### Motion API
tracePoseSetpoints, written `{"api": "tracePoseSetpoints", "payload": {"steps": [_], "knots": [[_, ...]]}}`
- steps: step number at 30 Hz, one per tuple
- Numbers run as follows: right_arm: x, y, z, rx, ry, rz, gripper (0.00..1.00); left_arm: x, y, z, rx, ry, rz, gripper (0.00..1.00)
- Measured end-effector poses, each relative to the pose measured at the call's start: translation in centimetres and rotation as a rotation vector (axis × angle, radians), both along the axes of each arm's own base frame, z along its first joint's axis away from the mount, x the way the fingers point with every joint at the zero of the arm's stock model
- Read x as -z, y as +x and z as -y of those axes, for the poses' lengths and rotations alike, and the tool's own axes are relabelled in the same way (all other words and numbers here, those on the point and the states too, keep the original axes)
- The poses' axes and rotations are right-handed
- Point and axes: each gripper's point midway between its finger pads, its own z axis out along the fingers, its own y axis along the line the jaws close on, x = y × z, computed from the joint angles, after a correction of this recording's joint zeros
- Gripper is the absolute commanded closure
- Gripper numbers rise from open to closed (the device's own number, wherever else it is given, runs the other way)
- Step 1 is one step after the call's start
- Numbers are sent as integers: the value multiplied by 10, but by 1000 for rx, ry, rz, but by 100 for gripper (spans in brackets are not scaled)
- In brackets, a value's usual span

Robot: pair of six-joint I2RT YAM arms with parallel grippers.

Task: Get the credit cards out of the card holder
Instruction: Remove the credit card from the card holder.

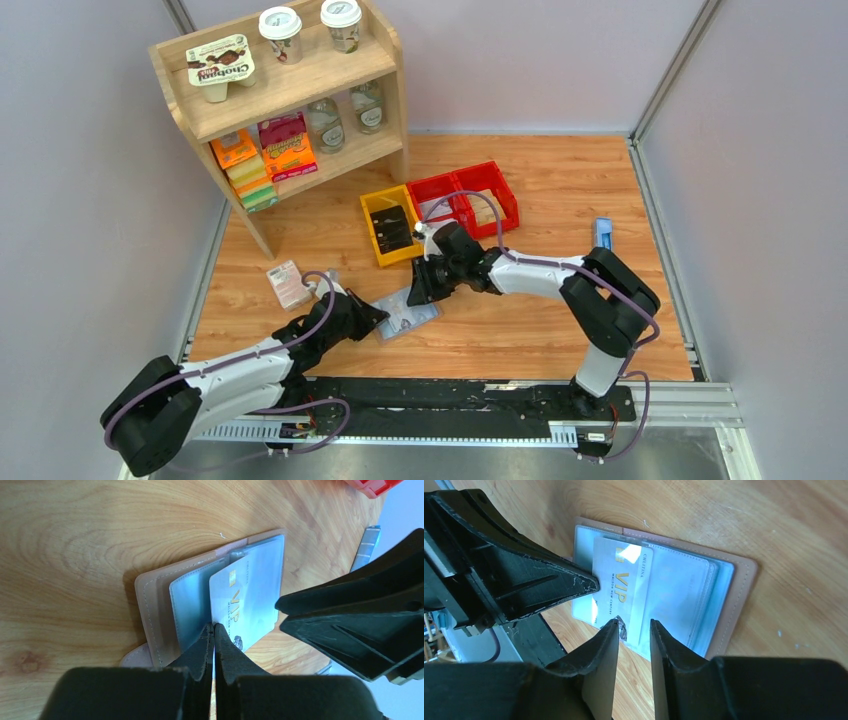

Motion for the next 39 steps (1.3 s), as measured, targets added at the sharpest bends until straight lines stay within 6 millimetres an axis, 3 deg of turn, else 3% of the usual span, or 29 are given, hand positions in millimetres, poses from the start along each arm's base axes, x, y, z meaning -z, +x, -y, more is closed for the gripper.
{"api": "tracePoseSetpoints", "payload": {"steps": [10, 18, 25, 27, 33, 39], "knots": [[24, -7, -9, -44, 15, -65, 73, -4, 2, 3, 4, -11, 11, 93], [26, -9, -12, -57, 31, -69, 74, -3, 3, 4, 9, -5, 18, 79], [27, -10, -13, -62, 39, -73, 74, -7, 7, 7, 11, -21, 38, 76], [27, -10, -13, -63, 41, -74, 74, -8, 8, 8, 11, -24, 42, 77], [27, -10, -14, -67, 45, -74, 74, -10, 10, 10, 9, -34, 48, 98], [26, -8, -13, -53, 48, -81, 72, -26, 10, 9, -1, -70, 83, 100]]}}
